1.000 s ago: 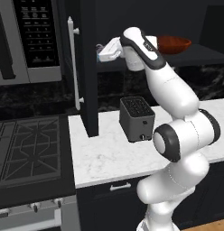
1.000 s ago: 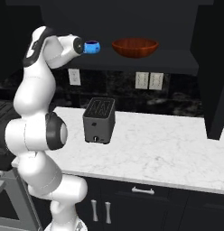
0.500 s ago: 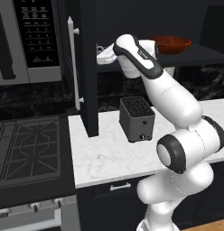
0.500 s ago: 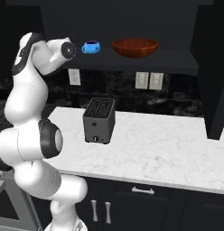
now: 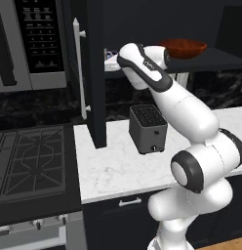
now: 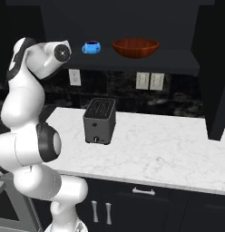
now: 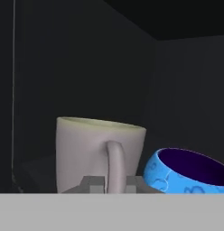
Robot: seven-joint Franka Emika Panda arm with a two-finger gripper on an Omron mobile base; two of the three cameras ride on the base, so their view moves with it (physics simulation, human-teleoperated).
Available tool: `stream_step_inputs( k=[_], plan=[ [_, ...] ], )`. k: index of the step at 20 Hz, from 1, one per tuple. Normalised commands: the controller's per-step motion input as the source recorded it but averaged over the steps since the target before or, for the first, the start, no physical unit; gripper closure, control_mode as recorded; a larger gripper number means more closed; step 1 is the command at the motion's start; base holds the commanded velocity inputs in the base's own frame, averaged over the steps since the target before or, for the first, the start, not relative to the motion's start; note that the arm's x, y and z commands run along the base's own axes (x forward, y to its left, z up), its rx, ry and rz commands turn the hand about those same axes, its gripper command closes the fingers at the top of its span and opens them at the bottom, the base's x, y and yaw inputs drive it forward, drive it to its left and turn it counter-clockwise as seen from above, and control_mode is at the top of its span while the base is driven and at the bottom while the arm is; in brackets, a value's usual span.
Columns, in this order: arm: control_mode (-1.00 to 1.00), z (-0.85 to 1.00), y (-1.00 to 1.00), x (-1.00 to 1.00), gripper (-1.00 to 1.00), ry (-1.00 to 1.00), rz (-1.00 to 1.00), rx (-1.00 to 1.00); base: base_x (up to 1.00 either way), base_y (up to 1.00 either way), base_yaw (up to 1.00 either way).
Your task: Gather all objects into one cabinet and sort the glasses and bowls to opposite sides.
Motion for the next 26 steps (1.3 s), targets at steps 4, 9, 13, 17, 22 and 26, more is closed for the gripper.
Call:
stream_step_inputs(
  k=[4, 9, 13, 17, 22, 26],
  plan=[
    [-1.00, -0.23, 0.00, 0.06, 1.00, 0.06, -0.06, 0.00, 0.00, 0.00, 0.00],
    [-1.00, -0.17, 0.01, 0.09, 1.00, 0.00, -0.04, 0.00, 0.00, 0.00, 0.00],
    [-1.00, -0.39, 0.00, 0.00, 1.00, 0.00, -0.02, 0.00, 0.00, 0.00, 0.00],
    [-1.00, -0.41, 0.00, 0.00, 1.00, 0.00, -0.01, 0.00, 0.00, 0.00, 0.00],
    [-1.00, -0.35, 0.00, 0.01, 1.00, 0.02, -0.02, 0.00, 0.00, 0.00, 0.00],
    [-1.00, -0.32, 0.00, 0.18, 1.00, 0.05, -0.01, 0.00, 0.00, 0.00, 0.00]
  ],
)
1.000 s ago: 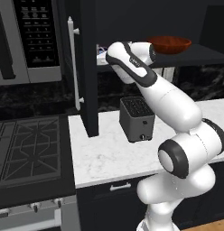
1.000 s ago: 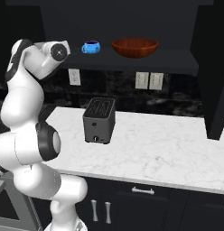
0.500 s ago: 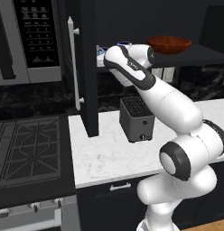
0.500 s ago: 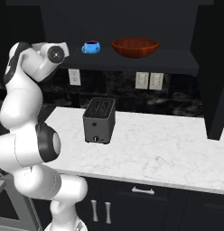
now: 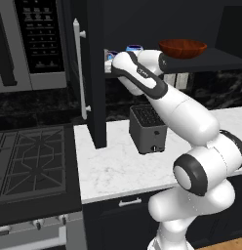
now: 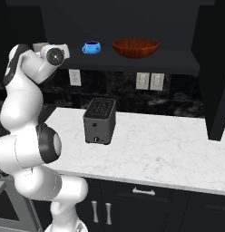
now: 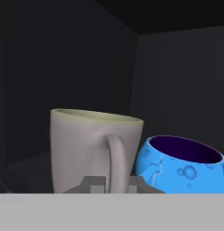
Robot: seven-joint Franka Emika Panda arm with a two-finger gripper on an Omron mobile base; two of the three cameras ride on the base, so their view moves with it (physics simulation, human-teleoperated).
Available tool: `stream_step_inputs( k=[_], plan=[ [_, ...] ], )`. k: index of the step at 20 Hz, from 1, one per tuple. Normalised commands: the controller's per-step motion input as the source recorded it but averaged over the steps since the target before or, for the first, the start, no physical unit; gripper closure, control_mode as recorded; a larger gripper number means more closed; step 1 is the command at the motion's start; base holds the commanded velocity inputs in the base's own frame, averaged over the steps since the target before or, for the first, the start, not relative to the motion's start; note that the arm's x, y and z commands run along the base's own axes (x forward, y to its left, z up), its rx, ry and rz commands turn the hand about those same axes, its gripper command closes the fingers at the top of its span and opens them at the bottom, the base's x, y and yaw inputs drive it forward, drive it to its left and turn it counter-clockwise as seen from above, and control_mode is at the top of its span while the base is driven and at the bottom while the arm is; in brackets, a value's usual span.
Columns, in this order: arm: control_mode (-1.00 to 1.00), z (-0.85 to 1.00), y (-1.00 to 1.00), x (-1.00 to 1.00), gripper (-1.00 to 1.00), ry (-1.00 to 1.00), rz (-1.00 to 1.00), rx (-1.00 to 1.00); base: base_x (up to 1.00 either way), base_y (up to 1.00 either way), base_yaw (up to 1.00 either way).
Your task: Gather all objects into one cabinet and sort the glasses and bowls to opposite sides.
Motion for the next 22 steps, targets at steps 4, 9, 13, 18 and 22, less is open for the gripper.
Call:
stream_step_inputs(
  k=[4, 9, 13, 18, 22],
  plan=[
    [-1.00, -0.33, 0.01, 0.24, 1.00, 0.06, -0.01, 0.00, 0.00, 0.00, 0.00],
    [-1.00, -0.49, 0.17, 0.08, 1.00, 0.03, -0.01, 0.00, 0.00, 0.00, 0.00],
    [-1.00, -0.57, 0.31, 0.00, 1.00, 0.00, -0.01, 0.00, 0.00, 0.00, 0.00],
    [-1.00, -0.54, 0.25, 0.09, 1.00, 0.00, -0.03, 0.00, 0.00, 0.00, 0.00],
    [-1.00, -0.37, 0.07, 0.36, 1.00, 0.00, -0.04, 0.00, 0.00, 0.00, 0.00]
  ],
)
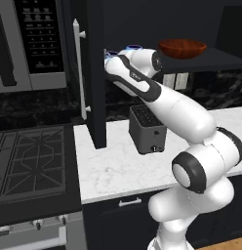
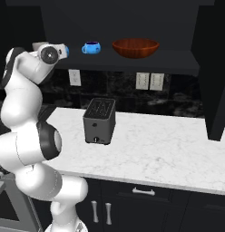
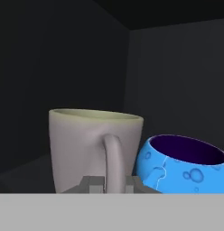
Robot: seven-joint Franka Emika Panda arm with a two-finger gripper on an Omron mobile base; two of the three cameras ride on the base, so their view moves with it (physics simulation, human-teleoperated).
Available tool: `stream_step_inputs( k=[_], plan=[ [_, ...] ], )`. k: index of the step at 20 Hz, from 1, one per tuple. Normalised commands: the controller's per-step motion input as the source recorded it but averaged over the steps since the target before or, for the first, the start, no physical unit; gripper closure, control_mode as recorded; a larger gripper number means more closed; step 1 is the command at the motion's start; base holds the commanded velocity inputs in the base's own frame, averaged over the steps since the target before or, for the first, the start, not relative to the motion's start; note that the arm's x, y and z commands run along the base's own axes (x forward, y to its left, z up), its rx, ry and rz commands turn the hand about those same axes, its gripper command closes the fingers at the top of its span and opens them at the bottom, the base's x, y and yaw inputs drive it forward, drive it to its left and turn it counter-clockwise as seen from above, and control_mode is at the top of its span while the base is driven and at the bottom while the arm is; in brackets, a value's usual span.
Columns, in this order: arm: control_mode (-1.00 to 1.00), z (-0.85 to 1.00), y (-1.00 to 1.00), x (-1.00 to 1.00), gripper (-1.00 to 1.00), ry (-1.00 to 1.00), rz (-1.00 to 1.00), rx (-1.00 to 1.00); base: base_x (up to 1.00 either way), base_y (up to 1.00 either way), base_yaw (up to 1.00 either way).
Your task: Gather all objects into one cabinet and sort the glasses and bowls to opposite sides.
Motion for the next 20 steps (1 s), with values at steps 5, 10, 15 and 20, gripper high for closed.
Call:
stream_step_inputs(
  k=[5, 10, 15, 20],
  plan=[
    [-1.00, -0.48, 0.22, 0.33, 1.00, 0.00, -0.05, 0.00, 0.00, 0.00, 0.00],
    [-1.00, -0.58, 0.24, 0.11, 1.00, 0.00, -0.05, 0.00, 0.00, 0.00, 0.00],
    [-1.00, -0.48, 0.11, 0.20, 1.00, 0.01, -0.06, 0.00, 0.00, 0.00, 0.00],
    [-1.00, -0.40, 0.01, 0.23, -1.00, 0.05, -0.06, 0.00, 0.00, 0.00, 0.00]
  ],
)
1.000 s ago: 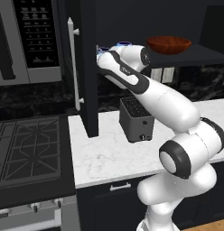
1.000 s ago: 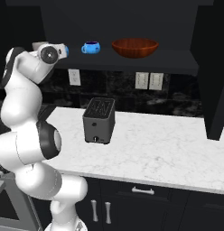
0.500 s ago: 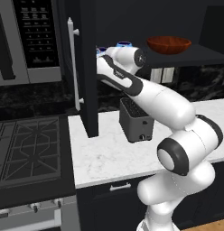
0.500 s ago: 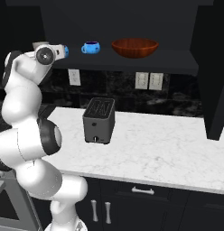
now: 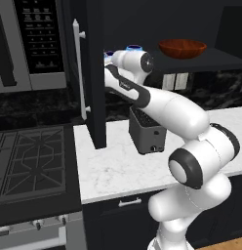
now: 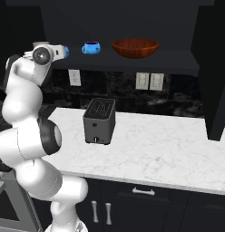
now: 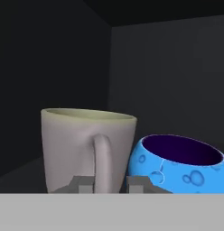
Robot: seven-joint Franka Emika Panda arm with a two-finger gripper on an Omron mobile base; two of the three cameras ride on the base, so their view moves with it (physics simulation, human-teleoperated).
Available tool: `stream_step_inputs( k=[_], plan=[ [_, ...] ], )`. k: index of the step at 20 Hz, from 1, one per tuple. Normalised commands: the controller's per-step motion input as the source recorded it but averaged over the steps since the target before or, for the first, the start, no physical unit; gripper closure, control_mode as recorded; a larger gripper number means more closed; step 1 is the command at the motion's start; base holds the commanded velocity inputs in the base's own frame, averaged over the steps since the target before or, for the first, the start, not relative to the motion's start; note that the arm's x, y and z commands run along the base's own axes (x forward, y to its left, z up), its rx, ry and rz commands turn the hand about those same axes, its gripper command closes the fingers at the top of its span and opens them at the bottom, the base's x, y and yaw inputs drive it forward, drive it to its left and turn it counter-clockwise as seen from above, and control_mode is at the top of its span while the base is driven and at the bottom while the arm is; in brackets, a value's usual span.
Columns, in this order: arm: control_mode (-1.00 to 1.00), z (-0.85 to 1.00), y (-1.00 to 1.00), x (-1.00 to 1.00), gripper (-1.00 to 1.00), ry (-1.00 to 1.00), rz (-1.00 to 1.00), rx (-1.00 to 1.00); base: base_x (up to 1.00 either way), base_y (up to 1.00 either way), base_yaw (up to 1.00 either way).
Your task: Gather all objects into one cabinet and sort the glasses and bowls to opposite sides.
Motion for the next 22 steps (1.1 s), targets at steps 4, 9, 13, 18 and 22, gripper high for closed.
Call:
stream_step_inputs(
  k=[4, 9, 13, 18, 22],
  plan=[
    [-1.00, -0.20, 0.00, 0.04, -1.00, 0.02, -0.05, 0.00, 0.00, 0.00, 0.00],
    [-1.00, -0.13, 0.00, -0.02, -1.00, 0.00, -0.05, 0.00, 0.00, 0.00, 0.00],
    [-1.00, 0.00, 0.00, -0.21, -1.00, 0.00, -0.06, 0.00, 0.00, 0.00, 0.00],
    [-1.00, 0.01, -0.12, -0.08, -1.00, 0.00, -0.07, 0.00, 0.00, 0.00, 0.00],
    [-1.00, 0.19, -0.30, -0.22, -1.00, 0.00, -0.08, 0.00, 0.00, 0.00, 0.00]
  ],
)
